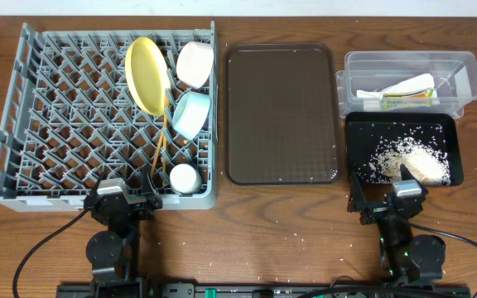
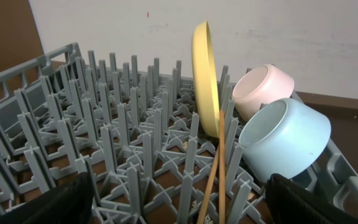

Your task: Sort waste into correct bins and load items into the dishwasher

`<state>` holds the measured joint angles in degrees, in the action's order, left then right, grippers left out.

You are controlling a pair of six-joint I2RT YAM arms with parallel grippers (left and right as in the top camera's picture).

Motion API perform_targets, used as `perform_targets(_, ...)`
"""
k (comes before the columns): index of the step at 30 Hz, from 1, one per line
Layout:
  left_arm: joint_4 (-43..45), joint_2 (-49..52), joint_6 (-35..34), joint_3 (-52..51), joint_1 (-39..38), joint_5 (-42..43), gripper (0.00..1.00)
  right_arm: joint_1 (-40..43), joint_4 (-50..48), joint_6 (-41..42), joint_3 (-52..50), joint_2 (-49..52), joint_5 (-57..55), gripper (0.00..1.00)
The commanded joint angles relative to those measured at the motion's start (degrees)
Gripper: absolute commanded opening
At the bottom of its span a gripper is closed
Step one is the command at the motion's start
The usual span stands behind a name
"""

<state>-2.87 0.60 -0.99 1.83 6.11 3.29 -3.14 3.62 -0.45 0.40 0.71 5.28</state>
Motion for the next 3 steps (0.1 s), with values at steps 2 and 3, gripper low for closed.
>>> perform_targets(2, -0.9, -0.3, 1.0, -1.6, -0.3, 0.2, 0.9, 0.1, 0.3, 0.8, -0.1, -0.4, -0.7, 0.99)
perform_targets(3, -0.9, -0.3, 1.0, -1.6, -0.3, 0.2, 0.89, 0.1, 0.3, 0.8, -0.1, -0.4, -0.7, 0.99)
